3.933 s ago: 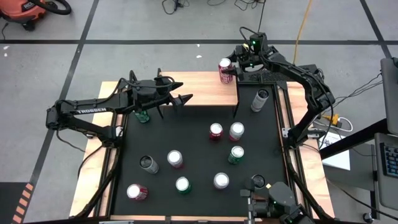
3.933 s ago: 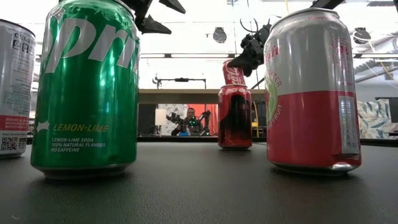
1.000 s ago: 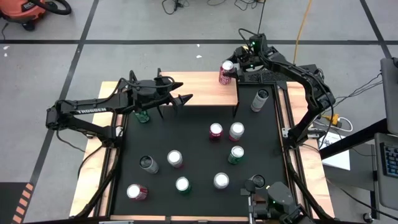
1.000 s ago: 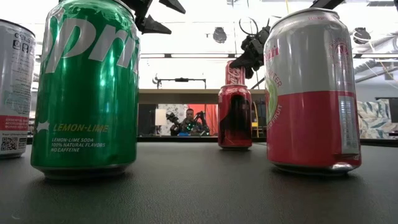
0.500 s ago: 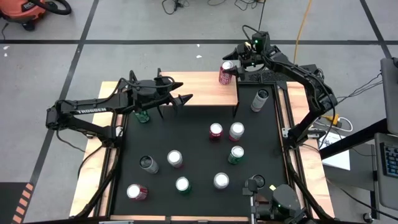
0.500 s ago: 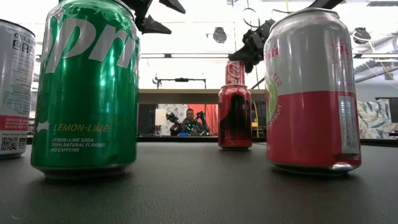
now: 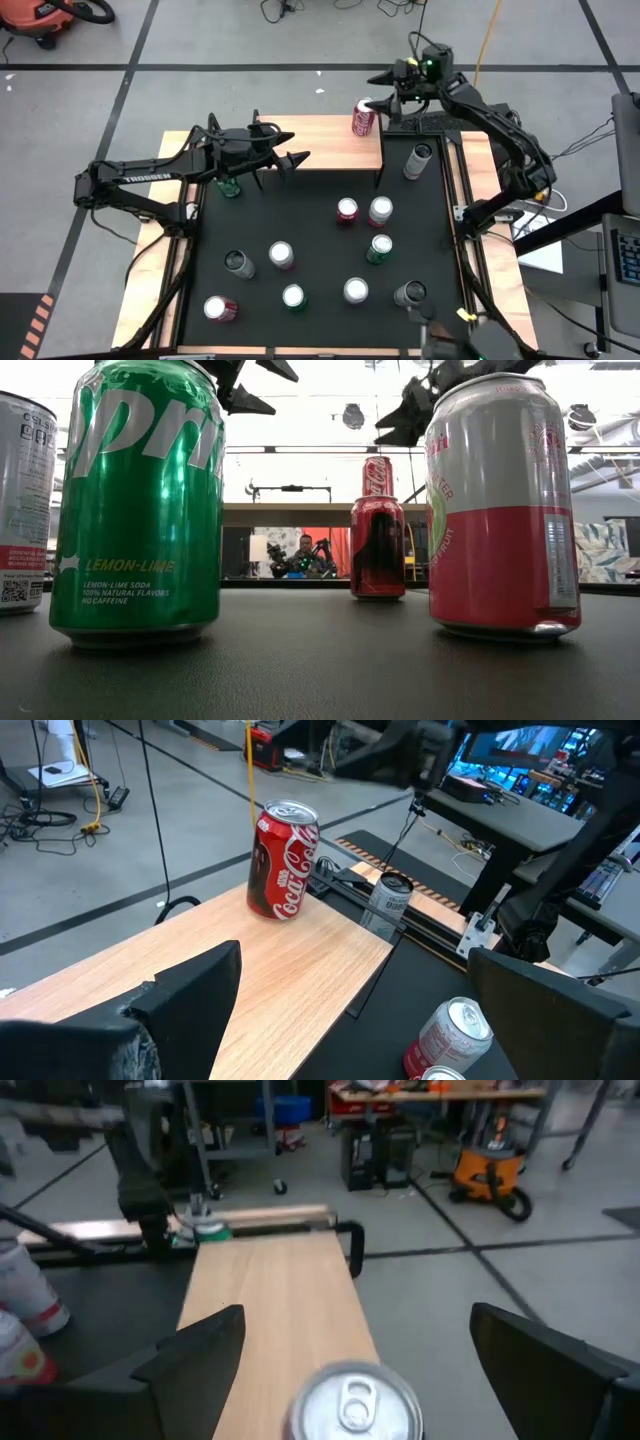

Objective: Place canned beverage on shelf
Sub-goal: Put the top left red soda on the shelf

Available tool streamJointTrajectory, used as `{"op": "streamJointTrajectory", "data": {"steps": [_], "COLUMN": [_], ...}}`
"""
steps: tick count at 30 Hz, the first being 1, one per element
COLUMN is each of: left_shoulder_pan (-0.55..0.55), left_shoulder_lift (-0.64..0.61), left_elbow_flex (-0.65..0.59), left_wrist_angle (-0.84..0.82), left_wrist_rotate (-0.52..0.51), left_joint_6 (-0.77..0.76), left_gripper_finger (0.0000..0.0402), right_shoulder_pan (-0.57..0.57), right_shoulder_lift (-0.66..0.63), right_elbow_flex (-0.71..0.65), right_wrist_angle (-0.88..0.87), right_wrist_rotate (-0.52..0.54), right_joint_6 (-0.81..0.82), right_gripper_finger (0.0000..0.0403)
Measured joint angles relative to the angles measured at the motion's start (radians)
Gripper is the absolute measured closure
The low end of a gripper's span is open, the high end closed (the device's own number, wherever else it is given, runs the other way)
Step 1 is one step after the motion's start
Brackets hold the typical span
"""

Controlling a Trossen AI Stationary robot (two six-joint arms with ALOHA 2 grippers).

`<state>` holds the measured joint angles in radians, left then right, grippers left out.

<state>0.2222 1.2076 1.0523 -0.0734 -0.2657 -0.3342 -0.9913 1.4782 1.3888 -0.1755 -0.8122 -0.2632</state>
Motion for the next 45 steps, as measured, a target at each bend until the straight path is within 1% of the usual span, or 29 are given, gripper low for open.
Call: {"op": "streamJointTrajectory", "data": {"steps": [5, 10, 12, 15, 20, 23, 25, 30, 33, 35, 40, 42, 45], "left_shoulder_pan": [0.0, 0.0, 0.0, 0.0, 0.0, 0.0, 0.0, 0.0, 0.0, 0.0, 0.0, 0.0, 0.0], "left_shoulder_lift": [0.0, 0.0, 0.0, 0.0, 0.0, 0.0, 0.0, 0.0, 0.0, 0.0, 0.0, 0.0, 0.0], "left_elbow_flex": [0.0, 0.0, 0.0, 0.0, 0.0, 0.0, 0.0, 0.0, 0.0, 0.0, 0.0, 0.0, 0.0], "left_wrist_angle": [0.0, 0.0, 0.0, 0.0, 0.0, 0.0, 0.0, 0.0, 0.001, 0.002, 0.004, 0.004, 0.004], "left_wrist_rotate": [0.0, 0.0, 0.0, 0.0, 0.0, 0.0, 0.0, 0.0, 0.0, 0.0, 0.0, 0.0, 0.0], "left_joint_6": [0.001, 0.001, 0.0, 0.0, -0.001, 0.0, 0.0, 0.0, -0.001, -0.001, -0.001, -0.001, -0.001], "left_gripper_finger": [0.0013, 0.0013, 0.0013, 0.0013, 0.0013, 0.0013, 0.0013, 0.0013, 0.0013, 0.0013, 0.0013, 0.0013, 0.0013], "right_shoulder_pan": [0.0, 0.003, 0.005, 0.005, 0.008, 0.025, 0.044, 0.094, 0.114, 0.121, 0.123, 0.123, 0.123], "right_shoulder_lift": [-0.088, -0.18, -0.214, -0.255, -0.277, -0.269, -0.257, -0.202, -0.157, -0.129, -0.063, -0.038, 0.001], "right_elbow_flex": [0.0, 0.0, 0.0, 0.001, 0.001, 0.001, 0.001, 0.001, 0.001, 0.001, 0.001, 0.001, 0.001], "right_wrist_angle": [-0.001, -0.022, -0.082, -0.22, -0.466, -0.562, -0.594, -0.599, -0.597, -0.584, -0.549, -0.536, -0.52], "right_wrist_rotate": [0.004, 0.003, 0.002, 0.001, 0.001, 0.001, 0.001, 0.006, 0.04, 0.057, 0.057, 0.056, 0.057], "right_joint_6": [0.106, 0.198, 0.2, 0.198, 0.173, 0.172, 0.166, 0.125, 0.091, 0.067, 0.023, 0.004, -0.001], "right_gripper_finger": [0.0047, 0.0078, 0.0093, 0.0117, 0.0165, 0.0195, 0.0214, 0.0258, 0.0287, 0.0313, 0.0387, 0.0397, 0.0395]}}
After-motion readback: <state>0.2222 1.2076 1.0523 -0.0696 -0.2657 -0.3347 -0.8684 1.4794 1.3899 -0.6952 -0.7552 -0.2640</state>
